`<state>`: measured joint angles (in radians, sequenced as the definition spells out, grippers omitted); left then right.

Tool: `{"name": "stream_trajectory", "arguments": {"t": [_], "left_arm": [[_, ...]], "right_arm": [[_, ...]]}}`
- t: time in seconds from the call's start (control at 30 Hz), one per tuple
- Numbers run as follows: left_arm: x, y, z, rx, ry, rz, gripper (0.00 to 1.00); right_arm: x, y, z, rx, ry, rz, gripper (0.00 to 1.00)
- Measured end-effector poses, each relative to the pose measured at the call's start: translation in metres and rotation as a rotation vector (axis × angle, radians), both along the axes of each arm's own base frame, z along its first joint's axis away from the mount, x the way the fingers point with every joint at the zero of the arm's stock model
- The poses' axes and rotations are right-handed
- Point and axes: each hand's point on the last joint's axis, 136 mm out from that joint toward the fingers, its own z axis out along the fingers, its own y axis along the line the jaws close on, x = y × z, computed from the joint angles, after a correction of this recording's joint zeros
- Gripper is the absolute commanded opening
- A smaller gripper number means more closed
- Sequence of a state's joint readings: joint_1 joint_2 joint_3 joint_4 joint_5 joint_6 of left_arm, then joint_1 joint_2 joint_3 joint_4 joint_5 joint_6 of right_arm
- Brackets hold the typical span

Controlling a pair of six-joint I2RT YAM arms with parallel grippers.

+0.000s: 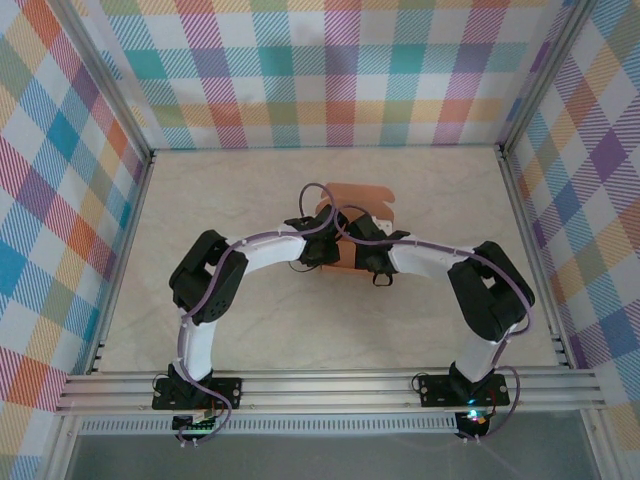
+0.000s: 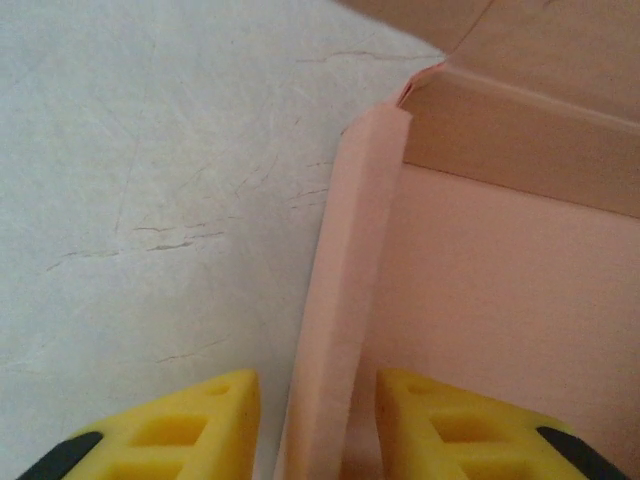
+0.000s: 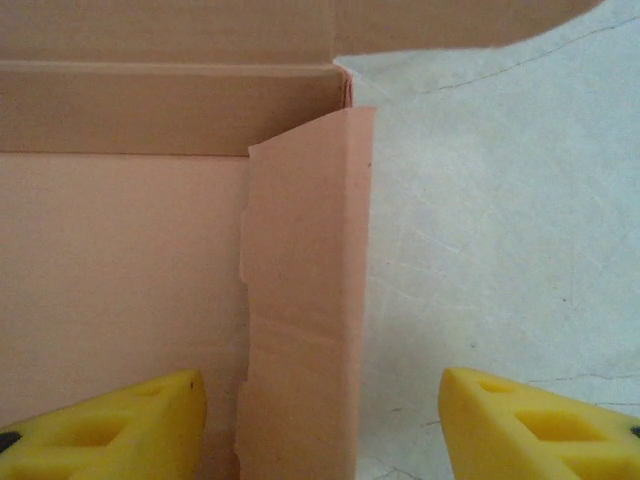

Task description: Fold the paper box

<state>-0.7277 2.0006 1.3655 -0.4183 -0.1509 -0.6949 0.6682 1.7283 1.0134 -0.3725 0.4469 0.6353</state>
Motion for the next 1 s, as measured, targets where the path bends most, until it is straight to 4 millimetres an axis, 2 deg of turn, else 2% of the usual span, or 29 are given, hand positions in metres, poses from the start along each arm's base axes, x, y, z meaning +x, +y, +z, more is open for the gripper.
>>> {"name": "stream_trajectory", "arguments": {"t": [0.27,0.37,0.47,0.6,0.8,1.0], "left_arm": [[0.001,0.001,0.036,-0.047,-0.063,0.004,0.46],[0.002,0.007,0.045,-0.051,-0.083,0.014,0.46],[0.003,0.014,0.044,-0.049,-0.083,0.028,0.45],[0.005,0.018,0.04,-0.044,-0.08,0.034,0.38],[0.007,0.011,0.031,-0.066,-0.073,0.023,0.34],[0.005,0.007,0.027,-0.094,-0.062,0.011,0.32]], "right_arm": [[-0.004,-0.002,0.023,0.083,-0.046,0.02,0.7],[-0.003,-0.005,0.032,0.125,-0.064,0.015,0.67],[0.003,-0.008,0.034,0.166,-0.064,0.006,0.62],[0.009,-0.011,0.026,0.182,-0.041,0.004,0.56],[0.013,-0.008,-0.004,0.133,0.03,0.025,0.44],[0.017,-0.006,-0.012,0.105,0.049,0.045,0.16]]}}
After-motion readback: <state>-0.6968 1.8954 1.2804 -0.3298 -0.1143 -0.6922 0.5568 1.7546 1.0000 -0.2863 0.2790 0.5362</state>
